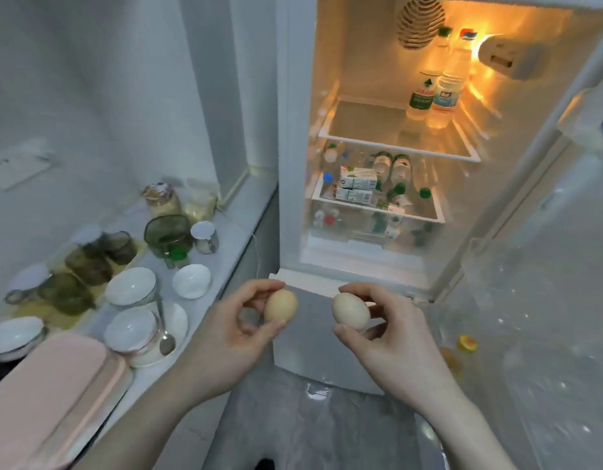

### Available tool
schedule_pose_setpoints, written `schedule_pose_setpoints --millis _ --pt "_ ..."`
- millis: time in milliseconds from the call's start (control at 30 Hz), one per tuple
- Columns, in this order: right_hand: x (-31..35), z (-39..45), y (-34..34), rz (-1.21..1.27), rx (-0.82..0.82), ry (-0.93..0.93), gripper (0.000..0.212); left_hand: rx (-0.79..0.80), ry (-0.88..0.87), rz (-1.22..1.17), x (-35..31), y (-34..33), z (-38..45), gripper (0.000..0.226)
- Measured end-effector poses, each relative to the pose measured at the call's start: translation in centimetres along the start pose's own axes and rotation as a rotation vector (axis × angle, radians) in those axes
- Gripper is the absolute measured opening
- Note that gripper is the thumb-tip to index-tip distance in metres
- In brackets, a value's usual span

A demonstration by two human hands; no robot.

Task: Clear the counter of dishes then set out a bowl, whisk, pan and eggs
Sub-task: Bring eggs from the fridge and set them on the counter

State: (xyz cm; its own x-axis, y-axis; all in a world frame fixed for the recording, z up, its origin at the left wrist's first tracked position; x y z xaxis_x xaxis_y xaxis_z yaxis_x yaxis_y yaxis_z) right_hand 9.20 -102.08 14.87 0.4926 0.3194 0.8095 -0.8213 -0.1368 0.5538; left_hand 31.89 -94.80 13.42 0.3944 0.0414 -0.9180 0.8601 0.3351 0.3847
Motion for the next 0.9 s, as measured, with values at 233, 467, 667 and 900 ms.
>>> schedule_pose_setpoints --millis 233,467,667,900 --pt "0.3 -2.5 -4.3 0.11 0.289 0.096 0.036 -0.281 0.194 0.039 2.0 1.8 -10.6 0.04" --pt "3.8 -8.0 -9.1 0.159 0.575 0.219 0.034 -0.543 0.373 0.119 2.3 5.2 -23.2 0.037" --pt "9.6 -15.1 -14.5 0.195 0.808 0.367 0.033 -0.77 0.46 0.146 1.5 8.9 -34.2 0.039" --pt "16.8 -26.5 -20.0 0.211 1.032 0.508 0.038 -0.998 0.585 0.131 1.1 12.3 -48.4 0.038"
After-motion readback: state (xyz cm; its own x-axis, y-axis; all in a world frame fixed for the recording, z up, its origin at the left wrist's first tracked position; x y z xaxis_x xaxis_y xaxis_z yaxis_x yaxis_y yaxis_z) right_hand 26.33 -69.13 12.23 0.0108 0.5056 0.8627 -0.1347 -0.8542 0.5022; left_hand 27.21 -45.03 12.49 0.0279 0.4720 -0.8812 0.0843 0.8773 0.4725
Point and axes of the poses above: each hand's wrist, its own z-axis towards the middle knuckle, its own y-axis out of the back of the hand, x = y × z, the point moved 2 cm from there along z, towards the middle knuckle, and after that the axes turned 6 degrees about -x, right-handed, at the moved point
